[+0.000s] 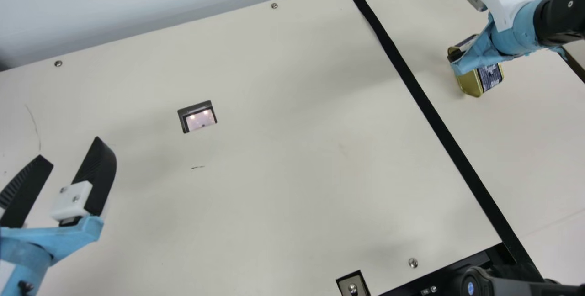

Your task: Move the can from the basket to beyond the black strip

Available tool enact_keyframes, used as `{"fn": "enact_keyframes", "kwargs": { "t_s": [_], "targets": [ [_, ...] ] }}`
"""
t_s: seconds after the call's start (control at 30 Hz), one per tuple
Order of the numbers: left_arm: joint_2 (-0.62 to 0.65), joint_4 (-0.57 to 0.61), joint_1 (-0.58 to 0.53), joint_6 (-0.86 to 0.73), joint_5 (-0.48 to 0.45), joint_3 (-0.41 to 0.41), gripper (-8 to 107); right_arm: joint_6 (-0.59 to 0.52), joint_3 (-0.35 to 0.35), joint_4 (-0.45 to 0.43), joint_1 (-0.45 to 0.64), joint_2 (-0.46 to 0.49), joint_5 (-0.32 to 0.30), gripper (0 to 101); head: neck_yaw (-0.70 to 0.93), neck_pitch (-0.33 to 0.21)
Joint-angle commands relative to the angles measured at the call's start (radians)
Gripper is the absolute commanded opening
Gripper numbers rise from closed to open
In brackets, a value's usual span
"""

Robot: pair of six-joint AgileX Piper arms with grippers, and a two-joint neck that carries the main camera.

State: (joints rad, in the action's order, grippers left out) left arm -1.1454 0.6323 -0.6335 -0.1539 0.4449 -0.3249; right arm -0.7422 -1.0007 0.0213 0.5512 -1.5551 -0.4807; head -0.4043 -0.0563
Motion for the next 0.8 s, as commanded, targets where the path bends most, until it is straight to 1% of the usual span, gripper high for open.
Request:
{"fn": "enact_keyframes", "kwargs": {
  "t_s": [0.0,0.17,0.23,0.33,0.53,0.77],
  "targets": [
    [0.0,0.0,0.0,0.0,0.0,0.0,90,0.006,0.006,0.004,-0.002,-0.005,0.004,101,-0.012,-0.034],
    [0.0,0.0,0.0,0.0,0.0,0.0,90,0.019,0.019,0.021,-0.007,-0.008,0.031,101,-0.012,-0.034],
    [0.0,0.0,0.0,0.0,0.0,0.0,90,0.021,0.02,0.04,-0.011,-0.003,0.037,101,-0.012,-0.034],
    [0.0,0.0,0.0,0.0,0.0,0.0,90,0.014,0.015,0.094,-0.021,0.013,0.038,101,-0.012,-0.034],
    [0.0,0.0,0.0,0.0,0.0,0.0,90,-0.024,-0.003,0.24,-0.052,0.061,0.027,101,-0.012,-0.034],
    [0.0,0.0,0.0,0.0,0.0,0.0,90,-0.038,-0.004,0.341,-0.1,0.11,0.026,101,-0.001,-0.033]
  ]
}}
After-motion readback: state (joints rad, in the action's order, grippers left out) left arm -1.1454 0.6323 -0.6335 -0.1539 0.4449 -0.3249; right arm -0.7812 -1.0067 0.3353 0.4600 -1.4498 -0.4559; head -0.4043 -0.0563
